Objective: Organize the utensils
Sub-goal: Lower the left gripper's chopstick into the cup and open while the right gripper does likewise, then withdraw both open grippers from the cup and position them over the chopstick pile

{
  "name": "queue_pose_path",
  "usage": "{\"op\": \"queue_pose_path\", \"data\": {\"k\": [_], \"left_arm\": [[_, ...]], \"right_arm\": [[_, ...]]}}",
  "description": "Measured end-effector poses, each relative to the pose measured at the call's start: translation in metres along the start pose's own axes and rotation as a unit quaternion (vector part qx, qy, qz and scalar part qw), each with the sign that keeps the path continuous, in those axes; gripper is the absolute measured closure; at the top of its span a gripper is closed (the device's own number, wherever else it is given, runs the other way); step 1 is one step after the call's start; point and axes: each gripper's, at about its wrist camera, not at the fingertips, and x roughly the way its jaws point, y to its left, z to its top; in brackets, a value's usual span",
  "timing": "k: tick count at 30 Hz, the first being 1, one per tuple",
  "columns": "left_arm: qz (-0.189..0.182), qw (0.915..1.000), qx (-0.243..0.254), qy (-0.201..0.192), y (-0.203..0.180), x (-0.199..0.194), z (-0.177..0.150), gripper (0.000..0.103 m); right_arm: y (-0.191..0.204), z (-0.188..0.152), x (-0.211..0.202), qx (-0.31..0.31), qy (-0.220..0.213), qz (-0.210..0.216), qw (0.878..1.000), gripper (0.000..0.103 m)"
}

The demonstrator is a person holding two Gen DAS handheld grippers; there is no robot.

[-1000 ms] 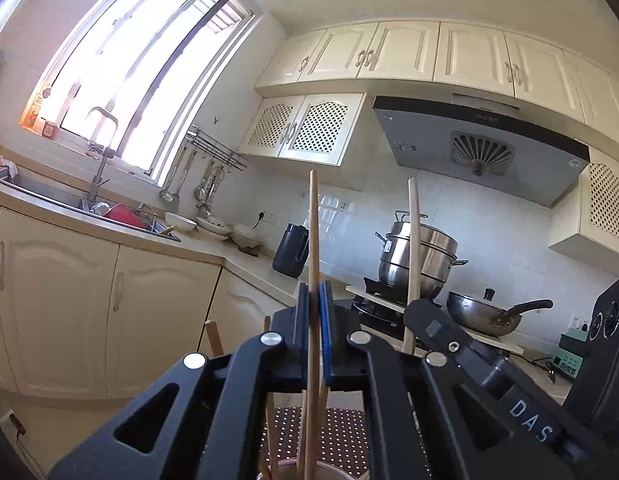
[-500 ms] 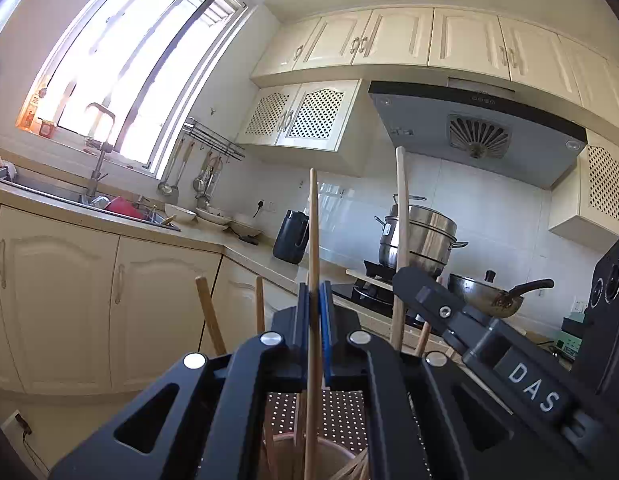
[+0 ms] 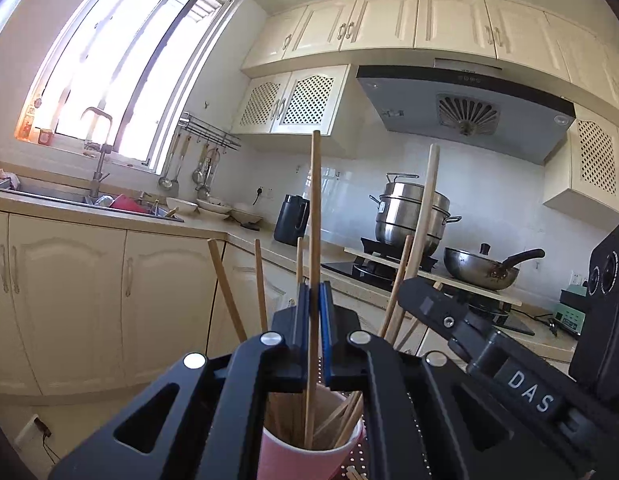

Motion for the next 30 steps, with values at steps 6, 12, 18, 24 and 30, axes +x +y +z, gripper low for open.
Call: {"op": "queue_pose_path", "data": {"k": [6, 12, 18, 24, 30], "left_arm": [[0.007, 0.9990, 0.022, 0.037, -0.006, -0.009, -0.011, 0.097], [0.016, 0.9977, 0.024, 0.062, -0.005, -0.018, -0.017, 0.096], [0.036, 0.9963, 0.038, 0.068, -0.008, -0.027, -0.011, 0.075], [0.044, 0.9957, 0.048, 0.065, -0.015, -0.044, -0.003, 0.062], [0.058, 0.9950, 0.059, 0.056, -0.026, -0.070, 0.006, 0.053]], "right_arm": [[0.006, -0.017, -0.003, -0.010, 0.040, -0.008, 0.999, 0.097], [0.007, -0.025, -0.003, 0.002, 0.068, -0.017, 0.998, 0.096], [0.011, -0.019, -0.014, 0.005, 0.069, -0.025, 0.997, 0.096], [0.015, -0.012, -0.034, 0.004, 0.065, -0.032, 0.997, 0.094], [0.019, -0.005, -0.060, 0.006, 0.057, -0.043, 0.997, 0.082]]}}
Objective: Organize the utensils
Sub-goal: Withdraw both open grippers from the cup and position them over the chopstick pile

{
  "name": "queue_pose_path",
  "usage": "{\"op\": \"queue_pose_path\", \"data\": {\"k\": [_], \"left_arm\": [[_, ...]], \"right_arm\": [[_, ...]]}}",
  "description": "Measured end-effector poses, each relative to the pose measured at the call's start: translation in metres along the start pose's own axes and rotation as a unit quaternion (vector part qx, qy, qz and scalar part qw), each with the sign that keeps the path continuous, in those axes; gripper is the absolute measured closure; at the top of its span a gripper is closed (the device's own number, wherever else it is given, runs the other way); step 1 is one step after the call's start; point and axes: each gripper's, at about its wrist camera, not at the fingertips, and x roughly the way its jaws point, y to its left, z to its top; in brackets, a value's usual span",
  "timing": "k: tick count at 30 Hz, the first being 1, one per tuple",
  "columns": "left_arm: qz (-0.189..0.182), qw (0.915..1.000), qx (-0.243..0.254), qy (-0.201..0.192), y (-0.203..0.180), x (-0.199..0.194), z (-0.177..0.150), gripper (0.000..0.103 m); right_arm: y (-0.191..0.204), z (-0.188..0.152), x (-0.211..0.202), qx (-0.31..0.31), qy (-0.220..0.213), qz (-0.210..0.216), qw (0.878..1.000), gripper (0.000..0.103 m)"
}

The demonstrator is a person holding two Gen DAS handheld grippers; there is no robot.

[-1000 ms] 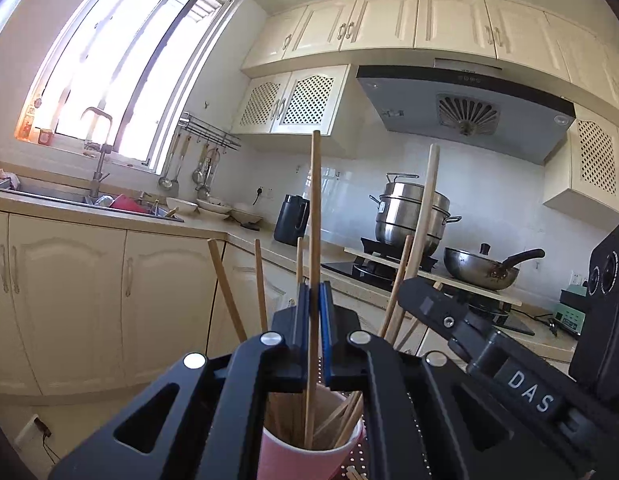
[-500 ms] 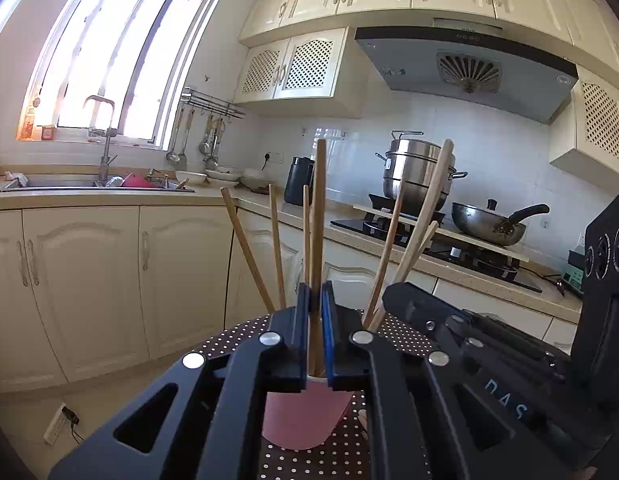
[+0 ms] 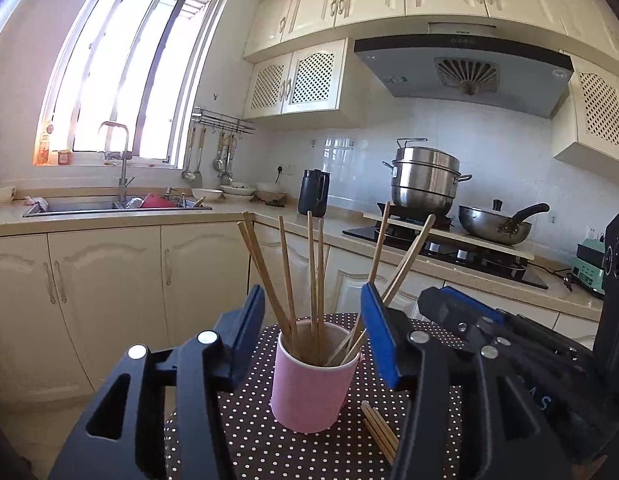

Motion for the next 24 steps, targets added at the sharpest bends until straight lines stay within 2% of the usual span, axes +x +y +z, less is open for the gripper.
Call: {"op": "queue_pose_path", "data": {"k": [14, 20, 22, 24], "left_arm": [[0.000, 0.9985, 0.055, -0.004, -0.045, -0.051, -0.001, 0.049], [-0.001, 0.9974, 0.071, 0.014, -0.063, -0.057, -0.009, 0.048], [0.003, 0.9971, 0.073, 0.020, -0.068, -0.057, -0.012, 0.048], [0.006, 0.9967, 0.073, 0.035, -0.070, -0.054, -0.015, 0.041]], "right_arm": [[-0.007, 0.000, -0.068, -0.002, -0.016, -0.022, 1.000, 0.079], [-0.015, -0.007, -0.086, -0.001, -0.009, -0.036, 0.999, 0.072], [-0.020, -0.010, -0.091, 0.003, -0.005, -0.043, 0.999, 0.061], [-0.026, -0.013, -0.094, 0.008, 0.001, -0.048, 0.999, 0.057]]}}
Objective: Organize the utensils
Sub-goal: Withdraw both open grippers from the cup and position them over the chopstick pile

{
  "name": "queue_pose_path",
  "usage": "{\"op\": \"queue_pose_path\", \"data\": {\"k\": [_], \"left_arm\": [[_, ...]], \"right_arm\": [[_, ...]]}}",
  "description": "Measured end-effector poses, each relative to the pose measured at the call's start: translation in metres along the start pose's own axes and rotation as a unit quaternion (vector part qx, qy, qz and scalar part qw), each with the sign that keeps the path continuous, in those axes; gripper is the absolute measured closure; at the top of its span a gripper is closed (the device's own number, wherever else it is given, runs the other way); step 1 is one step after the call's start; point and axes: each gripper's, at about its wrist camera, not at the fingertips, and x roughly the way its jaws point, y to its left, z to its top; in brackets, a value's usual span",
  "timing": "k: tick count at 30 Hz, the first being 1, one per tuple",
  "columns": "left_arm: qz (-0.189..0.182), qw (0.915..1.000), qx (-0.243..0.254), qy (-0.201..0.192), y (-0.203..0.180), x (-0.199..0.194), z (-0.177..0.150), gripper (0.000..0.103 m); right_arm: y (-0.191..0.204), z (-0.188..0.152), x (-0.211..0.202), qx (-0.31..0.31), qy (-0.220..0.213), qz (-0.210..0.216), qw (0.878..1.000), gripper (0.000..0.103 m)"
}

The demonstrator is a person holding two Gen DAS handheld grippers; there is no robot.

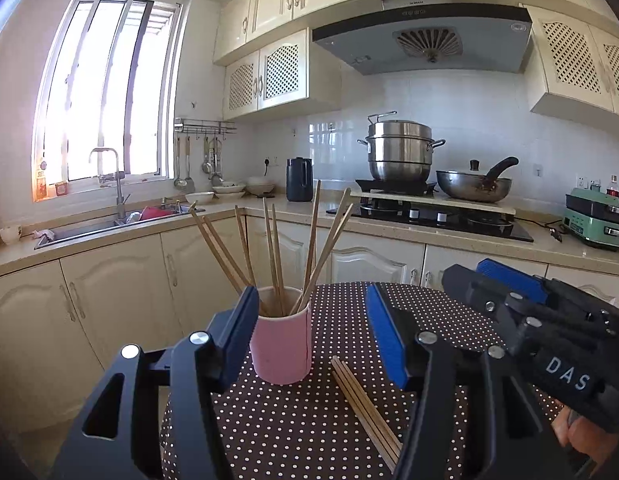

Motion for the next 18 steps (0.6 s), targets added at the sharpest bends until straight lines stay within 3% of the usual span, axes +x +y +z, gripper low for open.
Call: {"op": "queue_pose_path", "data": {"k": [9, 15, 18], "left_arm": [[-0.018, 0.9940, 0.007, 0.107, -0.016, 0.033, -0.021, 0.037], [-0.005, 0.9810, 0.015, 0.193, -0.022, 0.064, -0.049, 0.037], [0.012, 0.9686, 0.023, 0.247, -0.024, 0.082, -0.063, 0.037]], "right_arm": [[-0.032, -0.018, 0.012, 0.017, 0.067, -0.029, 0.997, 0.051], [-0.050, -0.040, 0.038, 0.030, 0.155, -0.051, 0.986, 0.042], [-0.057, -0.054, 0.050, 0.045, 0.197, -0.054, 0.978, 0.042]]}}
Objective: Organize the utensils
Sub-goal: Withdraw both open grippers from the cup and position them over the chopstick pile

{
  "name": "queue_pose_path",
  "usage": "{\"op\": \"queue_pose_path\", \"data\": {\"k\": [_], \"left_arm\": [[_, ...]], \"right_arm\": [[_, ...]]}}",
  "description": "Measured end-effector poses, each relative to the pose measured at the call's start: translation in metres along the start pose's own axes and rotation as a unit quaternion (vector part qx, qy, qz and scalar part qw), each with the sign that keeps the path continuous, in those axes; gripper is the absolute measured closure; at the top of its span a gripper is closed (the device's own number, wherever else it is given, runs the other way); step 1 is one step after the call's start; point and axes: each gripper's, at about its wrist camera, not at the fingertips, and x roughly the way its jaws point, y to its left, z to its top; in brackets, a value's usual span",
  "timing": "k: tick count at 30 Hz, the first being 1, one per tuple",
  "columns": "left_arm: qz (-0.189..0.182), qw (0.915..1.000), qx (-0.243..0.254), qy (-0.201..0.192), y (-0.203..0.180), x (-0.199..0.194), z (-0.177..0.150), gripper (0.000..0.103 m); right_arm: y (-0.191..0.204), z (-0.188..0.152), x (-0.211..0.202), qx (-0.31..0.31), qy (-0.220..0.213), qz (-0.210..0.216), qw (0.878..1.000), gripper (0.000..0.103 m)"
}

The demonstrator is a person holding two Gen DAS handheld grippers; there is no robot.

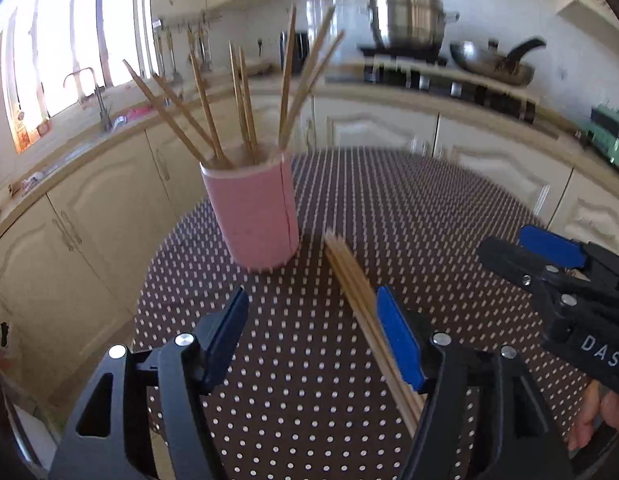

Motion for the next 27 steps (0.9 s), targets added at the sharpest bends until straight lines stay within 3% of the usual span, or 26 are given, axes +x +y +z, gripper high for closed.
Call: {"op": "queue_pose_path", "data": {"k": [2, 8, 11, 23, 27], "left_arm": [[-0.006, 0.9988, -0.002, 0.048, -0.001, 0.019, -0.004, 0.037], [-0.025, 0.9953, -0.012, 0.093, -0.002, 0.051, -0.011, 0.037], [-0.015, 0.9931, -0.009, 0.116, -0.002, 0.064, -0.013, 0.037], [0.006, 0.9910, -0.009, 0.134, 0.002, 0.071, -0.013, 0.037], [-0.026, 0.9918, -0.039, 0.119, 0.010, 0.064, -0.010, 0.037]], "right_arm": [[-0.003, -0.005, 0.009, 0.007, 0.018, -0.001, 1.000, 0.042], [-0.008, -0.013, 0.029, 0.019, 0.060, 0.006, 0.998, 0.041], [-0.009, -0.016, 0.035, 0.017, 0.071, 0.007, 0.997, 0.041], [-0.009, -0.016, 0.051, 0.014, 0.094, 0.010, 0.995, 0.040], [-0.007, -0.013, 0.053, 0.010, 0.097, 0.009, 0.995, 0.040]]}}
